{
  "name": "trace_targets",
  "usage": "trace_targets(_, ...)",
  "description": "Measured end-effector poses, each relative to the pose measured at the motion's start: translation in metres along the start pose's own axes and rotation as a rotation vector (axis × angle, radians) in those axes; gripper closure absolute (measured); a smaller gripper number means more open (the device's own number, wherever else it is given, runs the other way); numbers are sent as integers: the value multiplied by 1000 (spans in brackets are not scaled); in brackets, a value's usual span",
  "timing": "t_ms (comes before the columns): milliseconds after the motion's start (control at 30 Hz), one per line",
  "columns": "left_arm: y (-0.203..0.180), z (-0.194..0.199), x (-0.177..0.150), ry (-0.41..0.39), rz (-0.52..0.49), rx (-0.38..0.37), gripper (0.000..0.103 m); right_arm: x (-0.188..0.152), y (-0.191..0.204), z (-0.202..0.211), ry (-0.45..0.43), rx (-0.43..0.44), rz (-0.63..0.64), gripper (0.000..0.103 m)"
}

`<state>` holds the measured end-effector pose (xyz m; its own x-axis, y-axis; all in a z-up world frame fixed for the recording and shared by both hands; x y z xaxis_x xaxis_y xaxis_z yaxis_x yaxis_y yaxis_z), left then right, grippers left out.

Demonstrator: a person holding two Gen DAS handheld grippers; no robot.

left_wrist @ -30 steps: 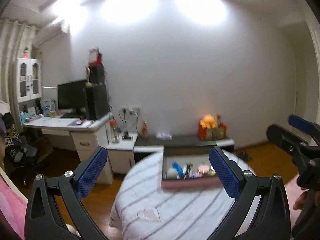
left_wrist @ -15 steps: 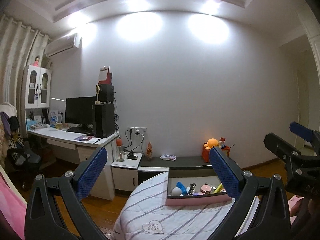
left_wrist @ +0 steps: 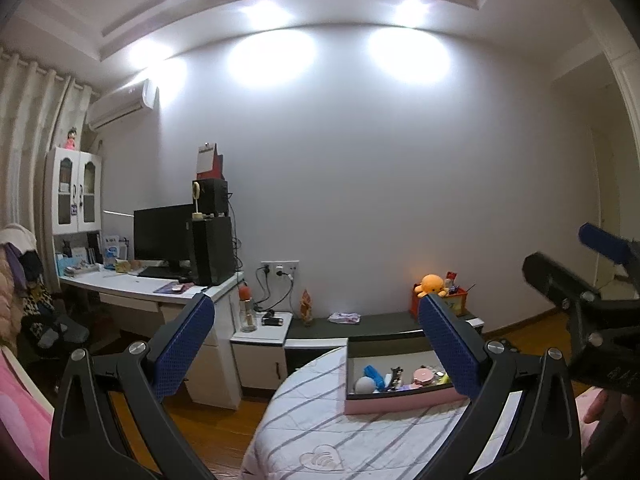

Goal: Organize rigid objects

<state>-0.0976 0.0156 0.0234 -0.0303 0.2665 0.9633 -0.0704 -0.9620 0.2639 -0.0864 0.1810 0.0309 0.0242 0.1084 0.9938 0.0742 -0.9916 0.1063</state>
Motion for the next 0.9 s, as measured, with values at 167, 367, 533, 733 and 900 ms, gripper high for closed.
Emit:
trace_targets(167,-2,-15,-4,30,-10,-6,0,-5,-5,-10,13,13,-31,0)
trace_targets(367,-3,-31,-8,45,-8,4,0,-11,-13,-25,30,30,-78,0)
trace_targets(533,-5,-38,-8,52,-9,-7,0,-12,-14,-33,34,15,-80,0)
trace_targets(733,-5,-41,-7,48,3,-16,0,-12,-16,-38,42,6,-86,0)
trace_targets(900,-6,-42,-7,15,15,-48,0,-13,-16,-39,33,0,-74,0)
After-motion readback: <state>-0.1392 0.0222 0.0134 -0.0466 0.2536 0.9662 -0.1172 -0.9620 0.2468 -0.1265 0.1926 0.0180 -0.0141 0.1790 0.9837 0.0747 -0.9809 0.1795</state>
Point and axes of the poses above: each gripper's, at about its wrist camera, not at the fingertips, and z roughly against the way its jaws point, y to its left, x to its top, the point moved 4 cm from there along -z, roughly the way its jaws point, and after that the axes turned 12 degrees about -z, right-handed, at the moved point
